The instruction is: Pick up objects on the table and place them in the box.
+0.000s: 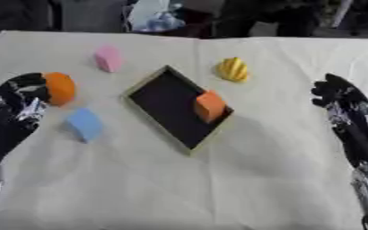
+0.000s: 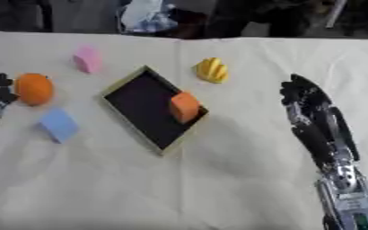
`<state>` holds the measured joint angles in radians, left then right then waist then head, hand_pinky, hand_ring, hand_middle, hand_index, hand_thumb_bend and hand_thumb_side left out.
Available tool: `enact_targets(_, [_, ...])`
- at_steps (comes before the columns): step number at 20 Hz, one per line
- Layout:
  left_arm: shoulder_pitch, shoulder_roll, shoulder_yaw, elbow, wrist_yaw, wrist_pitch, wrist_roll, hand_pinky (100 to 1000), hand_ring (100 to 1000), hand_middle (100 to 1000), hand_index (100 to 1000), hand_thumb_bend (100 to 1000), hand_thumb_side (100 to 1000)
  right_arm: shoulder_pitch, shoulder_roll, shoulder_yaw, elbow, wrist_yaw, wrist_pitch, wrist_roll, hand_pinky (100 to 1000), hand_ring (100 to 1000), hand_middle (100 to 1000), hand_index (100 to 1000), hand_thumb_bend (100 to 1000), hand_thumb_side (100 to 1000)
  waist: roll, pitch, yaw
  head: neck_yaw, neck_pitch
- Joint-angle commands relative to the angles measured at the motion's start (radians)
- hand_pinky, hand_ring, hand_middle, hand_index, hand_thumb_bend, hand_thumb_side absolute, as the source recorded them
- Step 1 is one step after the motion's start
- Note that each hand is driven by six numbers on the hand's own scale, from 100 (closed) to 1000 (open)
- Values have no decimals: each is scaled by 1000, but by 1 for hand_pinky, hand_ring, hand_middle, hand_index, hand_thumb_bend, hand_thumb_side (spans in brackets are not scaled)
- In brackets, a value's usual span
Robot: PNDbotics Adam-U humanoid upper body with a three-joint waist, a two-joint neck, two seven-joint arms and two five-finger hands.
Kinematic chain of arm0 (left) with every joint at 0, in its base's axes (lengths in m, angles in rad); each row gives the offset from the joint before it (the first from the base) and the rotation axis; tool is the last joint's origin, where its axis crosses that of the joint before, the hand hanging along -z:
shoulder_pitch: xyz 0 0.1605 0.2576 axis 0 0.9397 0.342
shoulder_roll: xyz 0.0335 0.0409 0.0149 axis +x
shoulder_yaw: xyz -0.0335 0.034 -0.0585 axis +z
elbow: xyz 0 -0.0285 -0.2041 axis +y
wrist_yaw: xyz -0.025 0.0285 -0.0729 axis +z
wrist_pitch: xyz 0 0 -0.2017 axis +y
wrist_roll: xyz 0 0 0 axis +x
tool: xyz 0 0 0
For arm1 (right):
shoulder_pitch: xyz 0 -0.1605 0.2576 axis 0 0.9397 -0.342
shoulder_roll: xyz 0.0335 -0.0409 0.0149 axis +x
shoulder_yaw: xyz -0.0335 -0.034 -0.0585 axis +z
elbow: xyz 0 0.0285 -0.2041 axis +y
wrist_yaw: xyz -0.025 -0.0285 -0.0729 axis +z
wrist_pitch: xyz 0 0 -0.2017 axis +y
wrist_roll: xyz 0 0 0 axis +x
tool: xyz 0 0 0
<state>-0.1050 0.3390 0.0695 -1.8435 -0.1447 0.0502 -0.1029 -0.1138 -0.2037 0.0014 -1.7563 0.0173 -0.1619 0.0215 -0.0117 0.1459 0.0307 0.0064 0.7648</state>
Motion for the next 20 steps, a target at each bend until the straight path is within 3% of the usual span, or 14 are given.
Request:
enact_targets(1, [-12, 27, 9, -19, -31, -1, -9, 801, 695, 751, 843, 203, 529, -6, -12, -3, -9, 5, 1, 0, 817, 831, 776, 891, 100, 569, 10, -12, -1, -3, 5])
enact_targets(3, [-22, 55, -19, 2, -52, 13, -26, 801, 704, 761, 866, 251, 492, -5, -20, 0, -7, 7, 1, 3, 816, 831, 775, 891, 100, 576, 22, -2, -8, -14, 5])
enact_targets(4, [-29, 78, -33, 13, -67, 23, -41, 801, 705, 761, 866, 259, 539, -5, -23, 0, -7, 8, 1, 4, 816, 831, 775, 891, 100, 576, 24, 3, -9, -20, 5])
enact_targets(8, [-42, 158, -32, 25, -138, 37, -109, 802, 708, 765, 870, 274, 536, -7, -27, 2, -6, 11, 1, 4, 816, 831, 775, 891, 100, 580, 26, 18, -14, -31, 5])
enact_targets(20, [-58, 193, -45, 54, -226, 63, -151, 805, 714, 769, 872, 304, 525, -12, -39, 3, -7, 14, 0, 5, 816, 832, 775, 891, 100, 583, 33, 42, -22, -36, 5])
